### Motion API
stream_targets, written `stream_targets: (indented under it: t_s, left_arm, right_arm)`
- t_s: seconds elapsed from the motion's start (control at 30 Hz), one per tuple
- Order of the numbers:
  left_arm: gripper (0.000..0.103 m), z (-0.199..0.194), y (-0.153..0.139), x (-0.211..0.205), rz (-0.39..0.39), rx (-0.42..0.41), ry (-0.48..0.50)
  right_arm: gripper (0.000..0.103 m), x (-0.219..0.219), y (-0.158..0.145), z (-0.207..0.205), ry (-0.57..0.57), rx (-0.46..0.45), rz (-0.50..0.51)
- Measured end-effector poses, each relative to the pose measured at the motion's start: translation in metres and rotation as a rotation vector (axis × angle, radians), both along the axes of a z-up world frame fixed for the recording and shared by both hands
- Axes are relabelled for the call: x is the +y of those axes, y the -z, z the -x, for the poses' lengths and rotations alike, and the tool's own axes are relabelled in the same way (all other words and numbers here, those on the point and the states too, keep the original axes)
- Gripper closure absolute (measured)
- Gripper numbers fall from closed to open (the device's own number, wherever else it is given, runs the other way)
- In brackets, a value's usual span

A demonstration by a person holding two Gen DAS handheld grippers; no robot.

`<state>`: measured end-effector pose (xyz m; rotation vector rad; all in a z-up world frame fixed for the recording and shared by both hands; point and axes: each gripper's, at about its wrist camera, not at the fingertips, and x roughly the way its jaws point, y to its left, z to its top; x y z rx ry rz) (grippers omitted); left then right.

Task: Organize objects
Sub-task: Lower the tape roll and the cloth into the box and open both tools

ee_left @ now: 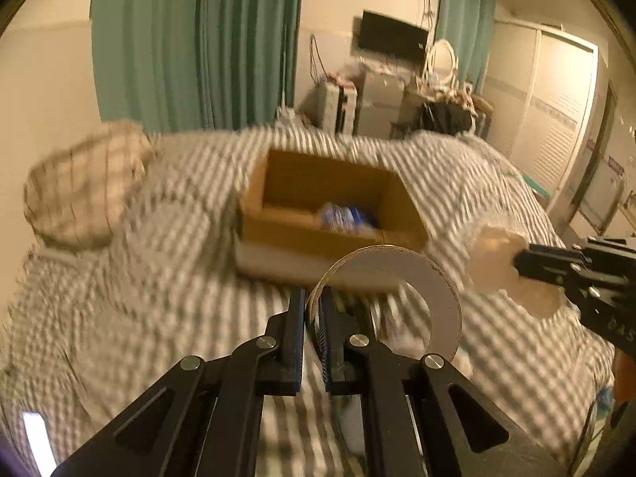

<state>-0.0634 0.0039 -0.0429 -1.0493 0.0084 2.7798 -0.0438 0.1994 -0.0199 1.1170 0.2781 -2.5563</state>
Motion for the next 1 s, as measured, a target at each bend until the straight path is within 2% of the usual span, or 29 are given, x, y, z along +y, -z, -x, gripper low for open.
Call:
stream_targets:
  t_s: [0.23, 0.33, 0.43, 0.57, 0.7, 0.8, 0.9, 1.0]
  left_arm:
    - [0.097, 0.061, -0.064, -0.005, 0.036, 0.123, -0.025]
    - [0.097, 0.098, -0.080, -0.006, 0.048, 0.144, -0.034]
    - [0.097, 0.127, -0.078, -0.003, 0.073, 0.151, -0.050]
    - [0.097, 0.163, -0.050, 0.003, 0.099, 0.112, -0.058]
    - [0.097, 0.188, -0.010, 0.009, 0.094, 0.025, -0.046]
    - [0.097, 0.196, 0.010, 0.012, 0.102, -0.004, -0.033]
    - [0.096, 0.199, 0.021, 0.017, 0.106, -0.023, -0.021]
    - [0.096, 0.201, 0.023, 0.018, 0.085, -0.033, -0.001]
  right_arm:
    - [0.096, -0.001, -0.071, 0.042, -0.022, 0.143, 0.031]
    - [0.096, -0.003, -0.092, 0.070, -0.027, 0.180, 0.045]
    - [0.096, -0.004, -0.100, 0.105, -0.013, 0.199, 0.047]
    - [0.096, -0.007, -0.079, 0.151, -0.010, 0.143, 0.065]
    - [0.097, -0.010, -0.032, 0.188, -0.010, 0.049, 0.072]
    - [0.097, -0.006, 0.000, 0.205, 0.002, -0.011, 0.076]
    - [0.097, 0.000, 0.021, 0.218, 0.012, -0.059, 0.101]
    - [0.096, 0.006, 0.028, 0.223, 0.016, -0.083, 0.130]
